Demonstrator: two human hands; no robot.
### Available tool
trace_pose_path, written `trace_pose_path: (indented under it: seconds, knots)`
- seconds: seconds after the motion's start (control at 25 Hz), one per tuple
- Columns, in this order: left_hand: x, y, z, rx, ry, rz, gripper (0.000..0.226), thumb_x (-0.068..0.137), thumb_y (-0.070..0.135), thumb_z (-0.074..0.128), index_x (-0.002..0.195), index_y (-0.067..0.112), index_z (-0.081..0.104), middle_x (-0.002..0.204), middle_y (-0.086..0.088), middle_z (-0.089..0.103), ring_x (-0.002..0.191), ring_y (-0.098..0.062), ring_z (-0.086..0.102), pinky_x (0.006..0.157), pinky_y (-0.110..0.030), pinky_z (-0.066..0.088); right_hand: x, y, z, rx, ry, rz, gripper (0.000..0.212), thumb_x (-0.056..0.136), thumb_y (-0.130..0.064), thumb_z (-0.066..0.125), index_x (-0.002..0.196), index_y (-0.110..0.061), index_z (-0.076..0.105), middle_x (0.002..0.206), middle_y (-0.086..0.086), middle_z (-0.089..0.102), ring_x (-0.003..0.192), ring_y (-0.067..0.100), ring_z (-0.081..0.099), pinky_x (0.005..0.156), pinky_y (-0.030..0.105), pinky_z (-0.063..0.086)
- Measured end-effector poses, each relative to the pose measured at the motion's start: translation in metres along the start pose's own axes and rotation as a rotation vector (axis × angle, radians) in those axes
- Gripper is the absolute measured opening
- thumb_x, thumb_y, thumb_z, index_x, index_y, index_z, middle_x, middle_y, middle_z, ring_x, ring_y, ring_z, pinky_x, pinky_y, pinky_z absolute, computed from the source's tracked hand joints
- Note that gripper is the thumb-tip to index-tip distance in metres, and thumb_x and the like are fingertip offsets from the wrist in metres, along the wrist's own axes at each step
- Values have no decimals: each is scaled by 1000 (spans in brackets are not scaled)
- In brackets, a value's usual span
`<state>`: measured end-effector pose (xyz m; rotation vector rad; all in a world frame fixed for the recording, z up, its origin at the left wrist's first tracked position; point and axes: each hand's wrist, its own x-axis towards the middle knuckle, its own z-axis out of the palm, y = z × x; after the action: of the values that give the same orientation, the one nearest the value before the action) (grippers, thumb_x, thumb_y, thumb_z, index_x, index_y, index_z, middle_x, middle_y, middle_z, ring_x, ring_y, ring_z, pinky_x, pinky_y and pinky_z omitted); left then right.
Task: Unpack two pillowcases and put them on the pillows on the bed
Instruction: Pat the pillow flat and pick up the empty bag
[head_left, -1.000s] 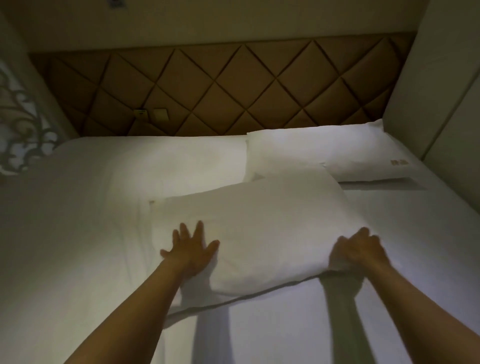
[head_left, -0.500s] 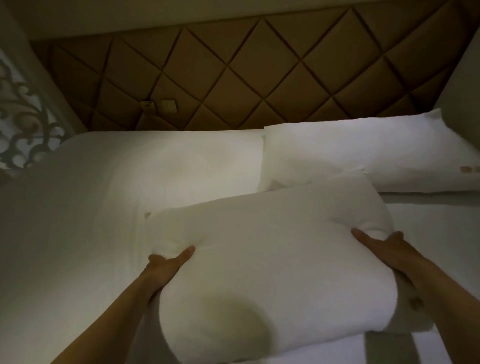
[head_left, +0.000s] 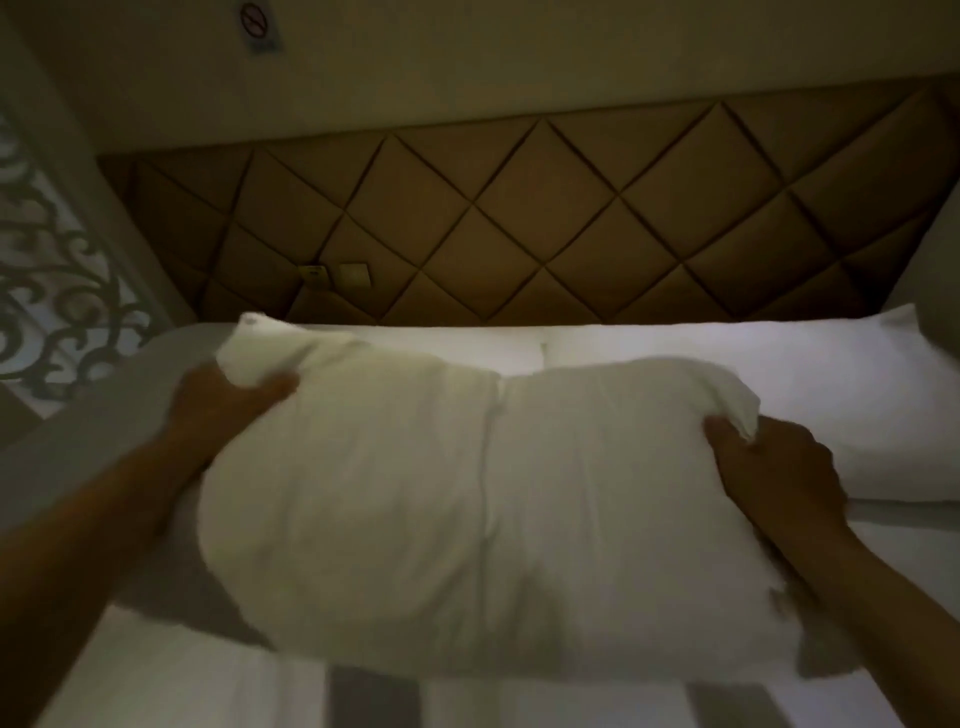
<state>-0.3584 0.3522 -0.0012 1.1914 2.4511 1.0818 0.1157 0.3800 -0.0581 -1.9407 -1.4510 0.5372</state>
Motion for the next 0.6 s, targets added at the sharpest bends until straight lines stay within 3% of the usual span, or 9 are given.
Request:
trace_pose_path:
  seconds: [0.12,0.24,0.36,0.48,0.52,0.6]
  knots:
    - [84,24,-30,45,127,14,95,78,59,71,148,5,32,149,-22,39,135,-40,39,108,-49,33,46,-81,41,20,81,-31,53,96,-55,45,112,-8,61,106,18,64,95,40,60,86,46,49]
    - [150,29,-18,43,130,-5,89,88,55,61,150,3,25,153,-23,31,139,-41,32,113,-47,28,90,-135,106,-31,55,-10,54,98,-55,37,125,-11,55,117,17,61,106,40,58,91,46,45]
    - [198,3,42,284,-120,13,103,74,78,43,157,24,11,161,-19,15,145,-41,20,118,-51,20,123,-151,193,-269,-87,-29,64,97,-60,30,144,-16,35,136,17,46,122,38,47,99,52,43]
    - [204,-71,163,589,-489,199,85,74,91,17,146,57,-12,163,1,-16,150,-36,-7,114,-68,0,130,-124,311,-522,-280,-269,75,89,-75,9,153,-39,-6,164,8,-1,148,41,7,115,65,11]
    - [192,-93,205,622,-534,242,76,76,90,7,140,60,-23,160,4,-25,148,-35,-16,110,-71,-7,130,-108,350,-553,-307,-319,75,86,-78,2,150,-44,-15,164,6,-10,149,40,-2,115,66,3]
    - [180,-132,273,704,-482,287,71,77,85,-7,134,56,-37,155,3,-37,145,-35,-28,104,-73,-15,133,-77,414,-582,-246,-346,75,86,-78,1,150,-44,-17,164,8,-8,149,40,-2,115,66,0]
